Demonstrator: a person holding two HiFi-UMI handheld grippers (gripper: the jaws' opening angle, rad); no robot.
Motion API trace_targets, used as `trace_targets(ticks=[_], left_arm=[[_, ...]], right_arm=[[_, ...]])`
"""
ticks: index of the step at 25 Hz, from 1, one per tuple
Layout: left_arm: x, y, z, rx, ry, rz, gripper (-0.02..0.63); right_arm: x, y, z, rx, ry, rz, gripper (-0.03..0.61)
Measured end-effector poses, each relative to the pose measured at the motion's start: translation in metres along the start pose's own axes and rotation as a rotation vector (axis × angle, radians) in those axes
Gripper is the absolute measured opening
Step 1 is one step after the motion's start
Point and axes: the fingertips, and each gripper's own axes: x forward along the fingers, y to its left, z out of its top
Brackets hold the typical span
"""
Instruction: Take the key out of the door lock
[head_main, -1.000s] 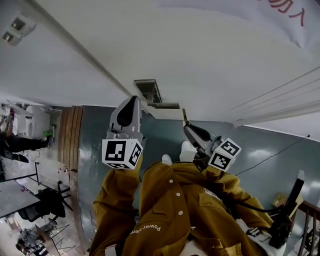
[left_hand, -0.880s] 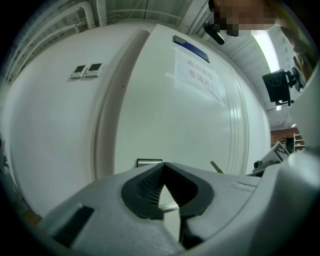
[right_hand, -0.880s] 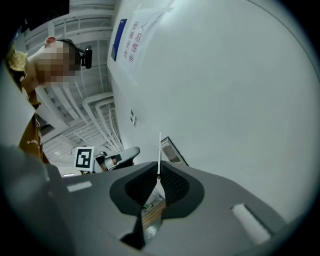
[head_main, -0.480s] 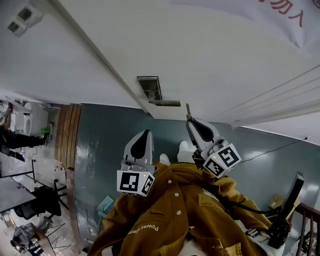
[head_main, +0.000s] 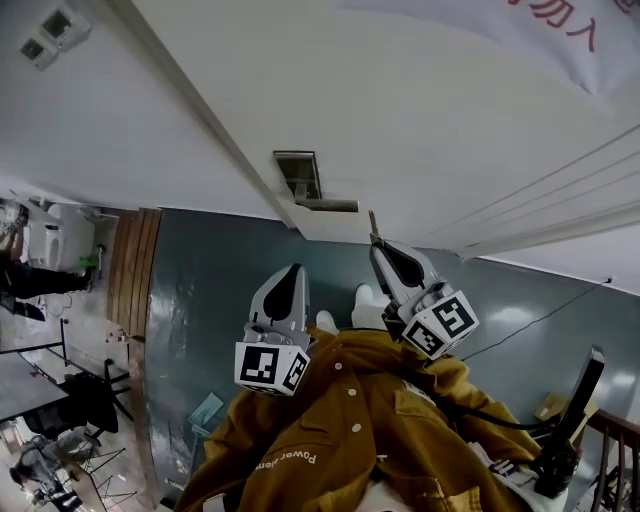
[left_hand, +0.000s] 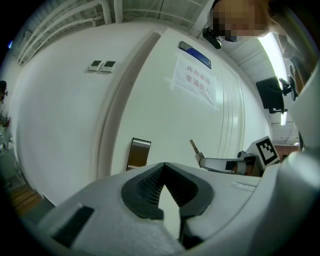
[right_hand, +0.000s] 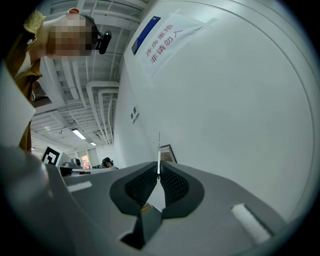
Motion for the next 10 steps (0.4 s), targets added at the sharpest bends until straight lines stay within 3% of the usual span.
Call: trace_targets(ticks=[10], left_arm=[[0.0047,-0.0020,-0.0003,-0.010,-0.003,-0.002,0.000]], right_arm=[[0.0021,0.0002,-0.0036,0.024,0.010,0.016,0.028]])
